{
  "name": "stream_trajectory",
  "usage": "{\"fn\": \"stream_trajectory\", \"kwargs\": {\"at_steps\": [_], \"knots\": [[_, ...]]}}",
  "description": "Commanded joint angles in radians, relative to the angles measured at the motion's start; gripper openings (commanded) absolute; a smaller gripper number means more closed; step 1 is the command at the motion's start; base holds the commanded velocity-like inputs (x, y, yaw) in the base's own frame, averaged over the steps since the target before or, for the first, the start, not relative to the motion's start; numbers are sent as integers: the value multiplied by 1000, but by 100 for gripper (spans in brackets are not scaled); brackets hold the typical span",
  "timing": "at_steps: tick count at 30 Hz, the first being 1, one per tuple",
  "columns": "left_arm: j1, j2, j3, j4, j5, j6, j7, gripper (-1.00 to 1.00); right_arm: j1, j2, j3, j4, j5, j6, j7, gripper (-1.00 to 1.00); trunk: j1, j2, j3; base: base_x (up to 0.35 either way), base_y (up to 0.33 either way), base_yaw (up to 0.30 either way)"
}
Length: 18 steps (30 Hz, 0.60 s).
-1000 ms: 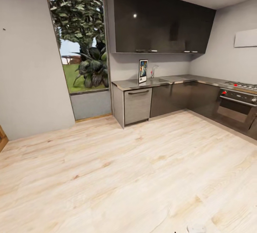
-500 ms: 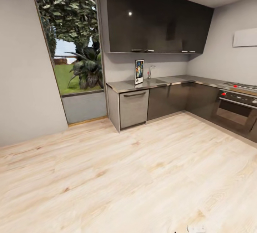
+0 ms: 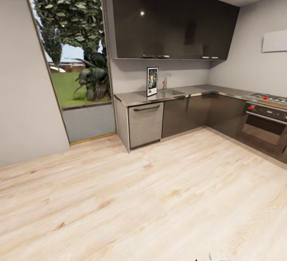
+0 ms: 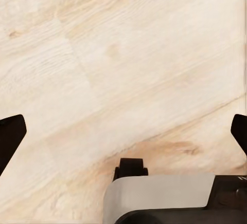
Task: Pick up the poster from the kitchen countertop and hang it on one of the wall nails in the kitchen.
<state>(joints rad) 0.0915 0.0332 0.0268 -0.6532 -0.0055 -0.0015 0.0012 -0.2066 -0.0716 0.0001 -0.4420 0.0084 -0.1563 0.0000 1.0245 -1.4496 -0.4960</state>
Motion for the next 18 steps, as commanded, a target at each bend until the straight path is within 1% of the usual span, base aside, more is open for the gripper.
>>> {"fn": "stream_trajectory", "kwargs": {"at_steps": [1, 18], "knots": [[0, 0, 1, -2, -1, 0, 0, 100, -1, 0, 0, 1, 1, -3, 0, 100, 1, 0, -1, 290, -177, 0], [0, 4, 2, 0, -1, 0, 0, 100, -1, -2, -1, 2, 1, -3, -2, 100, 1, 0, -1, 290, -178, 0]]}}
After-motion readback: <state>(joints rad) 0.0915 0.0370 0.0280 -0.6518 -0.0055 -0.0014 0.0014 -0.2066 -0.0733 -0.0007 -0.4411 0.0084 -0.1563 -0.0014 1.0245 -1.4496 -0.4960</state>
